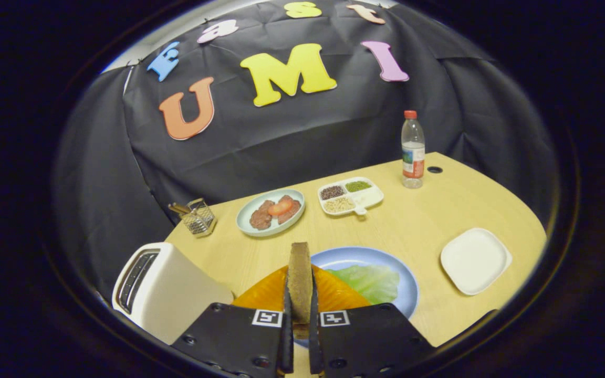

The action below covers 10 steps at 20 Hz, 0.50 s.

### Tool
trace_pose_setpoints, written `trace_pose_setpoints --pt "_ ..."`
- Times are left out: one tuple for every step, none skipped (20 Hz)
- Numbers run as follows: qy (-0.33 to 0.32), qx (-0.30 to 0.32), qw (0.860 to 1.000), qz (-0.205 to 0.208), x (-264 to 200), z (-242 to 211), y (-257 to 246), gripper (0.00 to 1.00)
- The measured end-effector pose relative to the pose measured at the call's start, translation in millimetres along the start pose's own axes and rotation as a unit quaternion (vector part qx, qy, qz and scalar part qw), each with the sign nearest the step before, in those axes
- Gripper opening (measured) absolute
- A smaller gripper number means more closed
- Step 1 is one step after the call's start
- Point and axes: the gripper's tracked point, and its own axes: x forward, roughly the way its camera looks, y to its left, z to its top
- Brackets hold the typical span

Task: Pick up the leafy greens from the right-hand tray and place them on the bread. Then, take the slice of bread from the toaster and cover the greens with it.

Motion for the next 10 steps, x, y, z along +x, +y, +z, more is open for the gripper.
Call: trace_pose_setpoints --pt "0.002 0.004 1.000 0.002 2 -1 -7 0.12" --pt "0.003 0.007 1.000 -0.001 4 -2 -16 0.12" --pt "0.005 0.010 1.000 -0.005 5 -3 -25 0.12" --pt "0.007 0.015 1.000 -0.003 7 -5 -31 0.12" --pt "0.013 0.018 1.000 -0.004 9 -9 -35 0.12" --pt "0.015 0.020 1.000 -0.007 11 -11 -41 0.12" --pt "0.016 0.020 1.000 -0.008 12 -13 -45 0.12" --pt "0.016 0.019 1.000 -0.010 14 -14 -47 0.11" --pt "0.016 0.016 1.000 -0.013 15 -16 -51 0.12" --pt "0.017 0.010 1.000 -0.018 18 -19 -54 0.12"
